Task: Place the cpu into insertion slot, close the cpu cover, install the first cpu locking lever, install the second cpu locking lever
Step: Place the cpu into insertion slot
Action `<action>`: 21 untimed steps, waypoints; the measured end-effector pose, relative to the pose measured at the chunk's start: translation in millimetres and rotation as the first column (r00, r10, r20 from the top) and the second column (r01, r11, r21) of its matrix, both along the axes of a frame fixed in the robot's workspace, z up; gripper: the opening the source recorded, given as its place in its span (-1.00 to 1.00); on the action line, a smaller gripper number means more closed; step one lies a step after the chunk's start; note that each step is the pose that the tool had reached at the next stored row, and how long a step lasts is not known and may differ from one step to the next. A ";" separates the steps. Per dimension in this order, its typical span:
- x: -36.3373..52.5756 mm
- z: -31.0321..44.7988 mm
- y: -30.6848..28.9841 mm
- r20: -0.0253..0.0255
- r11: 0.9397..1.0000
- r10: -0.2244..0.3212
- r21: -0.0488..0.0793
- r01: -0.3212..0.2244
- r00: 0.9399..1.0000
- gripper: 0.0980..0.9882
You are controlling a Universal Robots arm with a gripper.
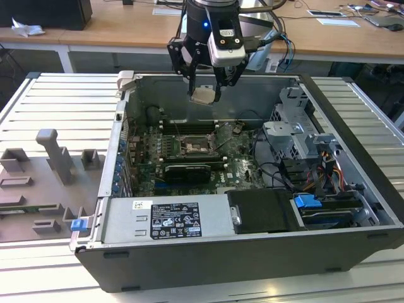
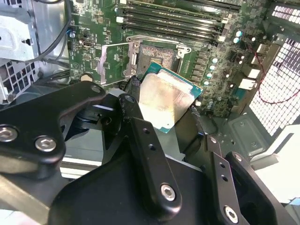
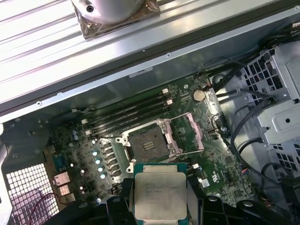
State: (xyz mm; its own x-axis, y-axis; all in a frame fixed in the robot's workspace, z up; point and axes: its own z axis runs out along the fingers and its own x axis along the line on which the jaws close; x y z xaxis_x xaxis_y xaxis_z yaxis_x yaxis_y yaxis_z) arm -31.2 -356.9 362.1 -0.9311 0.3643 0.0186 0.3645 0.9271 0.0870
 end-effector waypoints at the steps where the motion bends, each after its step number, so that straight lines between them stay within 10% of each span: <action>1: 0.0 -0.1 0.0 0.000 1.000 -0.006 0.000 0.006 1.000 0.00; 21: 0.0 -1.5 0.0 0.000 0.987 -0.164 0.000 0.164 0.987 0.00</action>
State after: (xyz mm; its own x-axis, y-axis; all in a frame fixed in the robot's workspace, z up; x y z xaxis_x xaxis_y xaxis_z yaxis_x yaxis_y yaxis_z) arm -31.2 -356.9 360.6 -0.8590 0.5117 0.0186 0.5112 0.8550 0.0872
